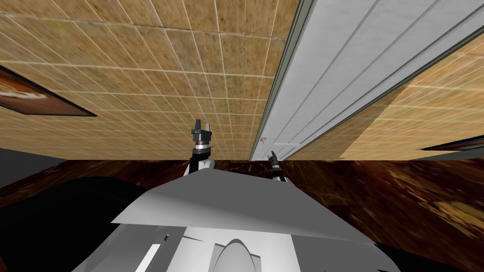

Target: Pull the door open

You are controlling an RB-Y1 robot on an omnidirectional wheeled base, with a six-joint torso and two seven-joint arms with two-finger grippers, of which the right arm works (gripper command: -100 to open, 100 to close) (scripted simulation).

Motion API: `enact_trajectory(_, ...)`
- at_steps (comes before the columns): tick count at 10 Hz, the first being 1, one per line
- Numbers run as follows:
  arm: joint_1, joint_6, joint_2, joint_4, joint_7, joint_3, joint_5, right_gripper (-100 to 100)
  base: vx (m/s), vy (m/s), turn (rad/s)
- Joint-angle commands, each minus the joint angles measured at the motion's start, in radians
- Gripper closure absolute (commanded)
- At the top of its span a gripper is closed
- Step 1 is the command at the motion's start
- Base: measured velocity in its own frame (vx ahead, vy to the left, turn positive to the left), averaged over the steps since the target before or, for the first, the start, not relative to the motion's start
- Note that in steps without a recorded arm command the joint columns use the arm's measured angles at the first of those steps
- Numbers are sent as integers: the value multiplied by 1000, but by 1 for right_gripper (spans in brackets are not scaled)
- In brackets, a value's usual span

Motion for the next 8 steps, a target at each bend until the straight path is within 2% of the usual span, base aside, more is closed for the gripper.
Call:
enact_trajectory(1,-13,-12,-5,35,-8,2,-2,-100,32,-46,60)
enact_trajectory(3,-27,-21,-11,73,-16,5,-5,-100,30,-53,107)
enact_trajectory(4,-26,-22,-9,70,-13,4,-4,-100,11,-22,18)
enact_trajectory(8,-69,-27,-4,129,32,34,-100,-100,71,7,127)
